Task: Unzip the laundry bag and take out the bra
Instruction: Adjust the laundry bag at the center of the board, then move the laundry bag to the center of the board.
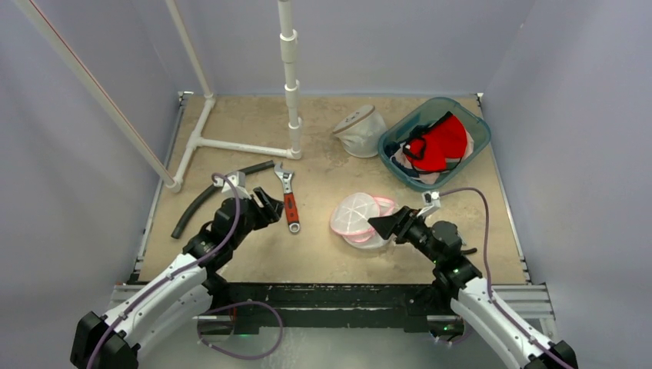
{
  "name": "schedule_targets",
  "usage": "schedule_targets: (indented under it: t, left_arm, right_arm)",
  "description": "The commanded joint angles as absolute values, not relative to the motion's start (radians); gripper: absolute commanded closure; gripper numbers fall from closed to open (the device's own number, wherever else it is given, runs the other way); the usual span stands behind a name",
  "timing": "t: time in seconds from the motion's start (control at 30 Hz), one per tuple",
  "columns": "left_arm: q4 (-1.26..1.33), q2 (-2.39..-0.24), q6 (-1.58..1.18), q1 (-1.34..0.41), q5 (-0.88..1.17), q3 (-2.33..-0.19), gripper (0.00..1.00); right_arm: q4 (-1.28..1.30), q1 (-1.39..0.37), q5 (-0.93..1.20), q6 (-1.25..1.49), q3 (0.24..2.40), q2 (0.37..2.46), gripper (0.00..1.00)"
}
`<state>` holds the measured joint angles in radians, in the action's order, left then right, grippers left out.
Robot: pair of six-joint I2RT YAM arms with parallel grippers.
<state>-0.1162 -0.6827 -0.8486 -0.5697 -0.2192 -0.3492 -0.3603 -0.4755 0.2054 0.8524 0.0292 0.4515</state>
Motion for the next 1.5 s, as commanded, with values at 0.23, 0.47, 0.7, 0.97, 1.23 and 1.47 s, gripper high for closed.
schedule_targets:
  t: [0.23,0.47,0.7,0.97,1.23,1.47]
  left_arm:
    - [-0.043,-0.717,-0.834,-0.569,-0.186,-0.354,0.38]
    - [0.1,-0.828,-0.84,-0.568,-0.088,-0.347,0.39]
    - [0.228,-0.92,-0.869,-0.569,0.025,-0.313,0.4]
    - [0.255,-0.912,-0.875,-0.569,0.05,-0.273,0.4]
    - [0.204,-0.845,-0.874,-0.569,0.042,-0.281,0.4]
    - [0.058,-0.677,-0.869,-0.569,-0.029,-0.304,0.41]
  right_arm:
    - [0.108,-0.476,-0.096,0.845,0.385,0.543,0.2]
    - [0.05,-0.558,-0.058,0.716,0.632,0.811,0.36]
    - [-0.108,-0.638,0.04,0.819,0.538,1.084,0.57]
    - [-0.042,-0.638,-0.06,0.948,0.357,1.036,0.5]
    - [-0.238,-0.638,-0.054,0.997,0.211,1.069,0.43]
    - [-0.711,-0.639,0.08,0.995,0.155,1.311,0.42]
